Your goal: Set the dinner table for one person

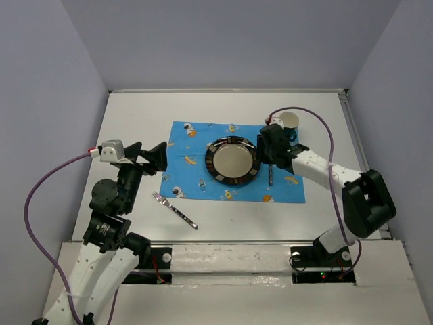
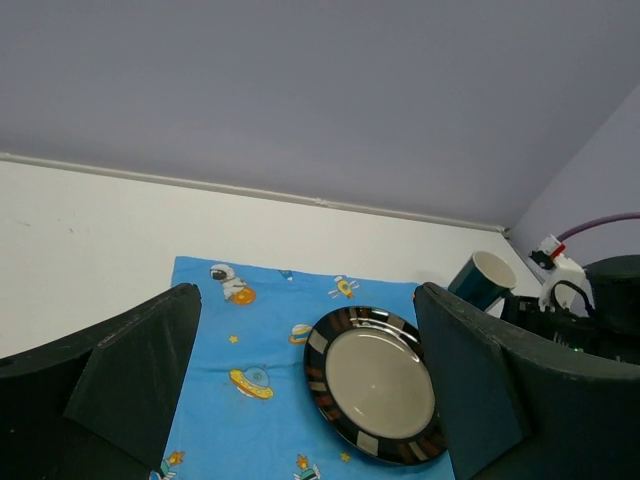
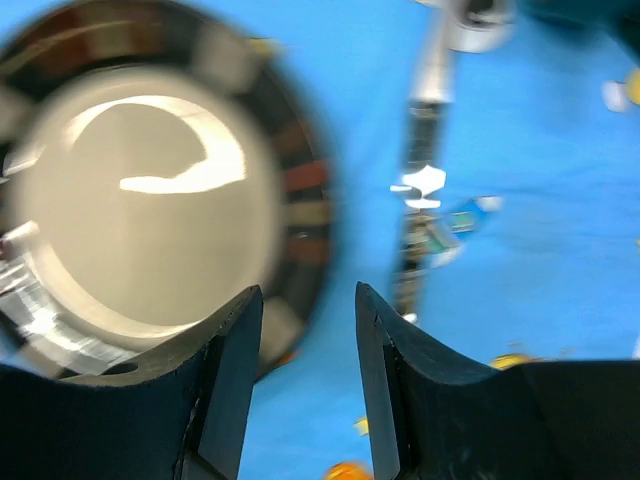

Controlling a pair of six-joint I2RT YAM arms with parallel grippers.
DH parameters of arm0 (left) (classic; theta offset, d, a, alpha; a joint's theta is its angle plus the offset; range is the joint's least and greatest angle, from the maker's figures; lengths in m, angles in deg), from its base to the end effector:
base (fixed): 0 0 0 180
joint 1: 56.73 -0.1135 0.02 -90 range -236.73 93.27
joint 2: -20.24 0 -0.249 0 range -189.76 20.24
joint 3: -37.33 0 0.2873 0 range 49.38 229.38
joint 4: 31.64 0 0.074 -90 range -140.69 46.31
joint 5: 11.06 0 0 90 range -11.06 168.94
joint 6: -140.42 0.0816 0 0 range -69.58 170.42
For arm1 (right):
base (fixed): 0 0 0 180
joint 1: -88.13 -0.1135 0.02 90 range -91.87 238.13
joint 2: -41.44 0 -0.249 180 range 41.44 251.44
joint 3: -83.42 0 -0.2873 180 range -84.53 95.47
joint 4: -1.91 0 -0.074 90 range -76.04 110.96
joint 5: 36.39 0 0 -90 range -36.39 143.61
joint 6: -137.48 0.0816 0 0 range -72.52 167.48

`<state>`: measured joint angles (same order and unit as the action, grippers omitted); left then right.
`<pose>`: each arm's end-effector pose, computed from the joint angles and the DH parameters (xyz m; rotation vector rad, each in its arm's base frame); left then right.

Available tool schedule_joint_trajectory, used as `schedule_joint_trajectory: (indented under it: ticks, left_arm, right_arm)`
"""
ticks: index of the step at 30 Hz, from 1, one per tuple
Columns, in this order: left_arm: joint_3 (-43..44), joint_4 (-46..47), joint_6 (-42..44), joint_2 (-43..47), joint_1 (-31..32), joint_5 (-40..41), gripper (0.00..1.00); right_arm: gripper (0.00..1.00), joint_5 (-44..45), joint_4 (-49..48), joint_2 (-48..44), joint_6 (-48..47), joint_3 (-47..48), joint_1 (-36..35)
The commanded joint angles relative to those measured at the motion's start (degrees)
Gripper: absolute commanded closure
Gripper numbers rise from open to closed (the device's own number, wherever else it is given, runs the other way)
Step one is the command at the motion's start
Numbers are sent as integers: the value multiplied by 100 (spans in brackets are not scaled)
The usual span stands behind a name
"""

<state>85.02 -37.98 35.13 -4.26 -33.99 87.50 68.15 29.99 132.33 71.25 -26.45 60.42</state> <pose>0.1943 -0.0683 0.3747 -0.0460 1.2938 -0.4745 0.3576 0.1647 0.1455 0.0322 2.3902 0.1150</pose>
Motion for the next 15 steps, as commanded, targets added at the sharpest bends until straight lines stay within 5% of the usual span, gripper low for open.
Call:
schedule_joint_trajectory:
  ticks: [1, 8, 15]
  left_arm:
    - [189, 281, 0, 146, -103, -38, 1]
    - [136, 290, -9, 217, -165, 234, 1]
    - [145, 316, -88, 76, -349, 6, 1]
  right_arm:
    - [52, -13, -346, -371, 110, -43, -1410]
    - [51, -311, -786, 683, -232, 667, -3423]
    - [51, -778, -716, 1615, -557, 1502, -4075]
